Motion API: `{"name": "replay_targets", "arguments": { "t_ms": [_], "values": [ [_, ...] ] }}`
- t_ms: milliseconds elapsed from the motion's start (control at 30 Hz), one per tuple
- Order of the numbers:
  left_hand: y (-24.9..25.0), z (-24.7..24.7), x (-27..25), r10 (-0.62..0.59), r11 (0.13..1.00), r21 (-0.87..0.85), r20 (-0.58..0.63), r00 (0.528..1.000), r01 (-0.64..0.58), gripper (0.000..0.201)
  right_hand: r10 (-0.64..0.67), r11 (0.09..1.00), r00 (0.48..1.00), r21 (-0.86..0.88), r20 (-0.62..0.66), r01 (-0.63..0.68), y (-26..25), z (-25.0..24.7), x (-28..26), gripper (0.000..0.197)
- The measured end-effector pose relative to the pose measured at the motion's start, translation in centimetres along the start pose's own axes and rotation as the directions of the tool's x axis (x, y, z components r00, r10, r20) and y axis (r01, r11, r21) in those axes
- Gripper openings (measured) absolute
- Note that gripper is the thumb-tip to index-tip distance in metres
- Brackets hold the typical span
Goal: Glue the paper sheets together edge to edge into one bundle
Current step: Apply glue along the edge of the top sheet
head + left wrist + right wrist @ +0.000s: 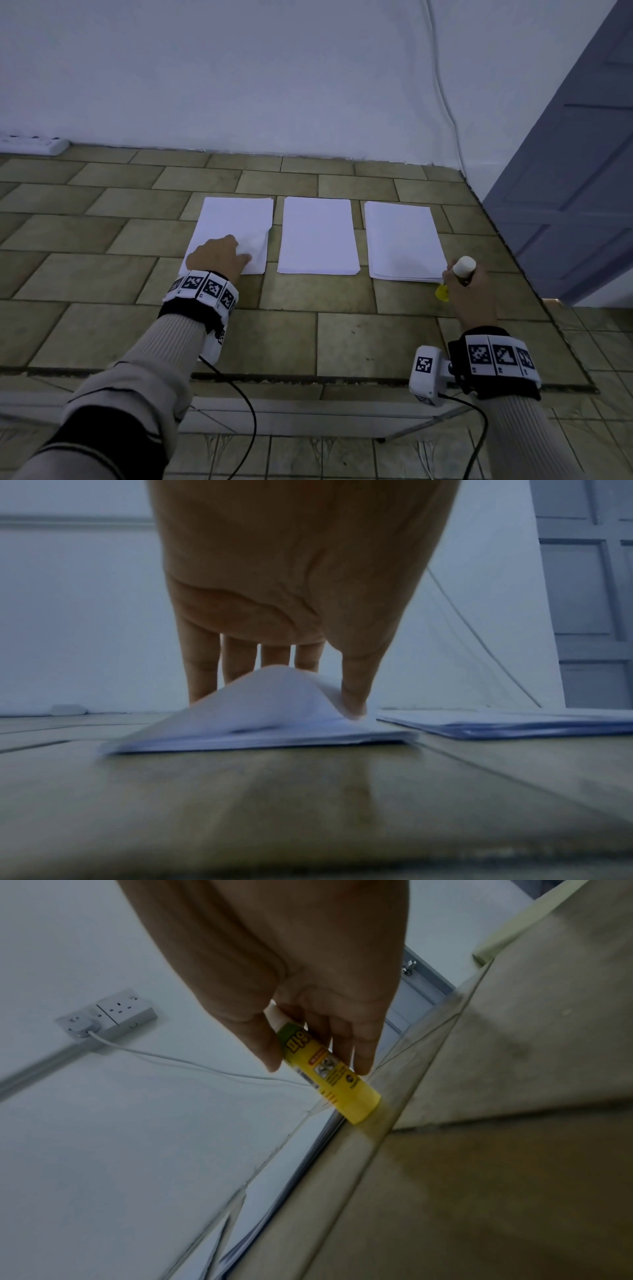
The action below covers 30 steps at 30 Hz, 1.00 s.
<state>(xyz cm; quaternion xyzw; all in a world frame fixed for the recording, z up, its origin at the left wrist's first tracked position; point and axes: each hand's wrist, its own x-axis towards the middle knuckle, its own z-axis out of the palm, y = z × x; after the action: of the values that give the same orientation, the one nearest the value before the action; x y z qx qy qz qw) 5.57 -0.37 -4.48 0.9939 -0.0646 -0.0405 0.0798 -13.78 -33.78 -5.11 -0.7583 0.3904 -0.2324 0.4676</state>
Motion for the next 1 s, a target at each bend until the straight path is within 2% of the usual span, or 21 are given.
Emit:
{"name": "replay_targets", "arguments": {
  "t_ms": [100, 167, 233, 300, 400, 500, 567, 667, 800, 933, 1000],
  "values": [
    [0.1, -1.1, -0.6, 0.009, 0.991, -0.134, -0.094, 0.996, -0.021, 0.048, 0.008, 1.0, 1.0, 0.007, 0.017, -0.008, 0.3, -0.1, 0.1, 0.031],
    [0.4, -2.0, -1.3, 0.068, 0.97, -0.223, -0.154, 0.986, -0.101, 0.048, 0.012, 1.0, 0.999, -0.011, 0.033, -0.012, 0.6, -0.2, 0.1, 0.033],
    [1.1, -2.9, -2.3, 0.178, 0.924, -0.309, -0.171, 0.969, -0.224, 0.048, 0.011, 0.999, 0.999, -0.04, 0.04, -0.009, 1.0, -0.3, 0.1, 0.033],
    [1.8, -3.4, -3.6, 0.321, 0.85, -0.41, -0.096, 0.942, -0.331, 0.044, 0.005, 0.998, 0.999, -0.062, 0.047, -0.002, 1.3, -0.3, 0.2, 0.031],
    [2.8, -3.6, -5.4, 0.541, 0.761, -0.469, 0.077, 0.837, -0.449, 0.039, 0.004, 0.997, 0.998, -0.074, 0.062, 0.001, 1.5, -0.4, 0.4, 0.031],
    [3.3, -3.0, -7.1, 0.684, 0.715, -0.373, 0.2, 0.701, -0.592, 0.044, -0.002, 0.996, 0.997, -0.091, 0.077, 0.009, 1.6, -0.5, 0.5, 0.031],
    [3.2, -2.1, -7.8, 0.706, 0.708, -0.291, 0.265, 0.656, -0.644, 0.048, -0.012, 0.994, 0.996, -0.109, 0.084, 0.021, 1.6, -0.6, 0.5, 0.031],
    [2.6, -0.8, -8.2, 0.662, 0.733, -0.163, 0.395, 0.637, -0.661, 0.051, -0.02, 0.993, 0.995, -0.117, 0.098, 0.031, 1.6, -0.7, 0.5, 0.033],
    [2.3, 0.3, -8.4, 0.617, 0.722, -0.053, 0.501, 0.608, -0.69, 0.062, -0.014, 0.991, 0.992, -0.128, 0.122, 0.029, 1.6, -0.5, 0.4, 0.05],
    [1.7, 0.8, -8.9, 0.628, 0.734, -0.132, 0.507, 0.591, -0.666, 0.065, -0.068, 0.987, 0.986, -0.132, 0.151, 0.088, 0.8, -0.4, -0.1, 0.05],
    [1.5, 0.7, -9.2, 0.629, 0.76, -0.199, 0.468, 0.621, -0.619, 0.064, -0.077, 0.995, 0.98, -0.049, 0.182, 0.087, 0.2, -0.1, -0.6, 0.051]
  ]
}}
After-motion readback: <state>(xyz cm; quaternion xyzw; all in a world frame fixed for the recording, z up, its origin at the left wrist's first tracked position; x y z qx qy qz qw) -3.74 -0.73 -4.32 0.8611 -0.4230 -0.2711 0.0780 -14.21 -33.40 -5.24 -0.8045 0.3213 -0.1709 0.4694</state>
